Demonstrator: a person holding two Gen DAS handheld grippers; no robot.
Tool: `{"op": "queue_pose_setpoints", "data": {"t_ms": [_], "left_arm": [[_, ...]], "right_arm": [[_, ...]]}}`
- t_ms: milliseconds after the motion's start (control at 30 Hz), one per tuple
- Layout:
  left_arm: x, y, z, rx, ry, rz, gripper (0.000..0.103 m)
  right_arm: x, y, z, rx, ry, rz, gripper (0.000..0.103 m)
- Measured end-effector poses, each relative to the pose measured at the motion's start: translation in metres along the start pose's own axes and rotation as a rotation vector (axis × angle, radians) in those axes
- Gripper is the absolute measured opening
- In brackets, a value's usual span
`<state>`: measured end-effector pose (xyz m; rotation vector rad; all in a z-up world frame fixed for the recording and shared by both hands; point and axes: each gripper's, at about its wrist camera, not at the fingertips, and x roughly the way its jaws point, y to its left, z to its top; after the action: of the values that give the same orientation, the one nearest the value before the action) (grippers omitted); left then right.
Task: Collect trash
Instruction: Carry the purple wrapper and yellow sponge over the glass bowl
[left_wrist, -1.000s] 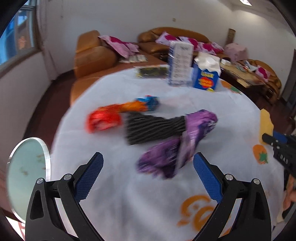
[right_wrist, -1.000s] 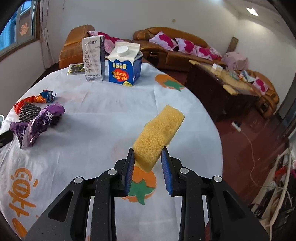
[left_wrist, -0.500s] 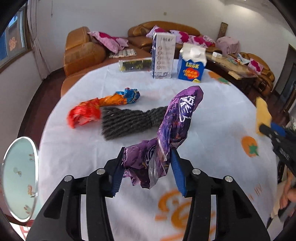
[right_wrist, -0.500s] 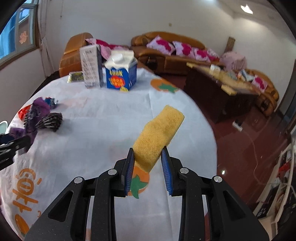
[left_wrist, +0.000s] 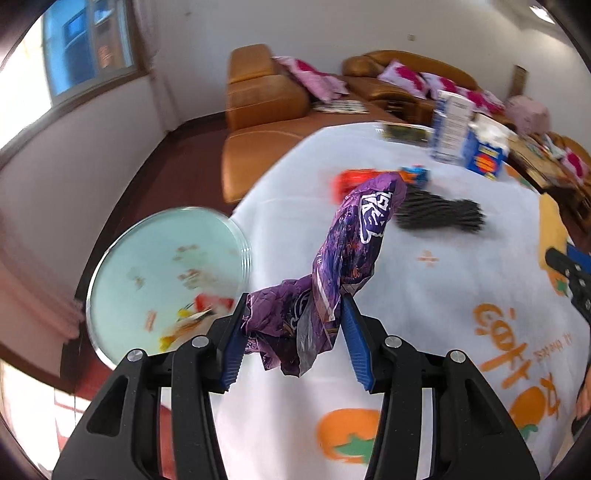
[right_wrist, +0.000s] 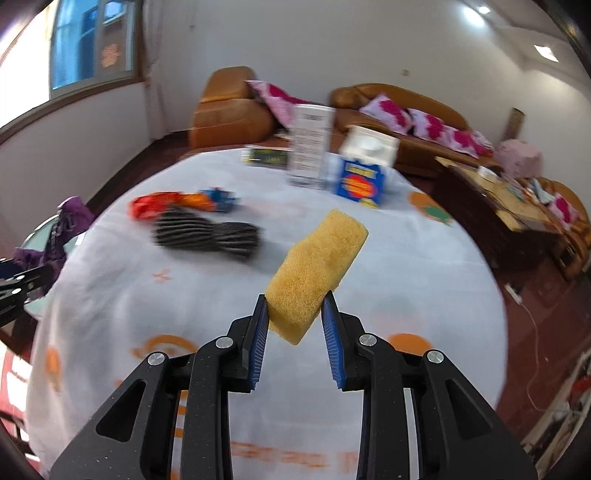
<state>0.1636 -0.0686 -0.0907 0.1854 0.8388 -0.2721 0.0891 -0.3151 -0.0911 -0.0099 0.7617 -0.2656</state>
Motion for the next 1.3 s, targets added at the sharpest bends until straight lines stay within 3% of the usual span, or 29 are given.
{"op": "queue_pose_setpoints", "data": {"t_ms": [267, 433, 1300], "left_arm": [[-0.003, 0.026, -0.006, -0.051, -0.005, 0.047, 0.048], [-0.004, 0.032, -0.008, -0.062, -0.008, 0.036, 0.048], [0.007, 0.071, -0.020, -0.159, 0.006, 0.047, 0.048]], "right_arm": [[-0.002, 0.051, 0.006, -0.055, 0.005, 0.077, 0.030], [-0.007, 0.074, 0.011, -0.074, -0.005, 0.104, 0.030], [-0.007, 0.147, 0.021, -0.132, 0.008, 0.212, 0.030]]}}
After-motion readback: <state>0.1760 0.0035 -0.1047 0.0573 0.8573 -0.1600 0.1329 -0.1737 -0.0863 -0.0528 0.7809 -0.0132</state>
